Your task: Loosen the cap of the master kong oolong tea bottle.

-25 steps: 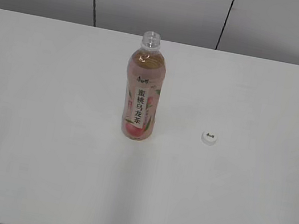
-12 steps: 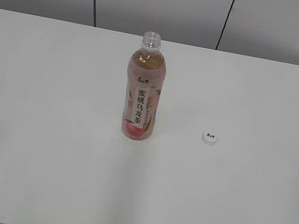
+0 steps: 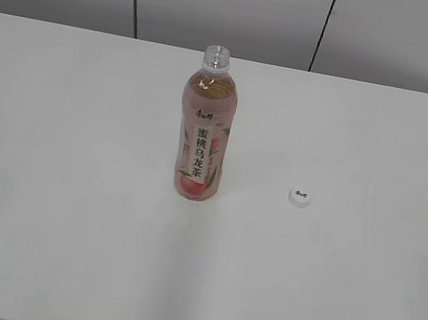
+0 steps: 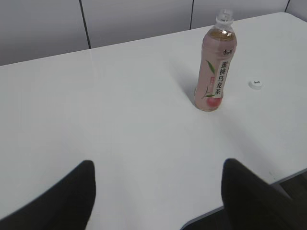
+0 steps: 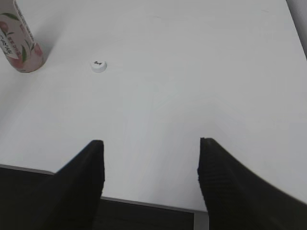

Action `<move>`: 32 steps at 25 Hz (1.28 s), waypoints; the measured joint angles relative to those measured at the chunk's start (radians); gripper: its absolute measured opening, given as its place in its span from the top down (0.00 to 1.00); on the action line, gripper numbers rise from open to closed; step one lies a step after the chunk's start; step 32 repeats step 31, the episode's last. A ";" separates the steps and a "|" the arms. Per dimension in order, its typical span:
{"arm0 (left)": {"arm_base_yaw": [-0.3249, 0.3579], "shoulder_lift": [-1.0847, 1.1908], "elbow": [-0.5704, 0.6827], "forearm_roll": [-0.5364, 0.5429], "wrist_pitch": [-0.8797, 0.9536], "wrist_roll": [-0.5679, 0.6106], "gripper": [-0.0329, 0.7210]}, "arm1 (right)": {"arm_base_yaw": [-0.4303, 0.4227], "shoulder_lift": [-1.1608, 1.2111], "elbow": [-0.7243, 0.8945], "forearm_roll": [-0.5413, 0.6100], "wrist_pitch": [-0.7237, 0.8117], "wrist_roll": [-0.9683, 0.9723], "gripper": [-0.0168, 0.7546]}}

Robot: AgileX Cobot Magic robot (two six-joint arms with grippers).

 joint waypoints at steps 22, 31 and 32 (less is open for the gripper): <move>0.224 0.000 0.000 -0.002 -0.001 0.001 0.29 | -0.277 0.000 0.000 0.000 -0.006 0.000 0.37; 0.275 0.000 0.000 -0.002 -0.001 0.001 0.29 | -0.277 0.000 0.000 0.000 -0.007 0.001 0.37; 0.275 0.000 0.000 -0.002 -0.001 0.001 0.29 | -0.277 0.000 0.000 0.000 -0.007 0.001 0.37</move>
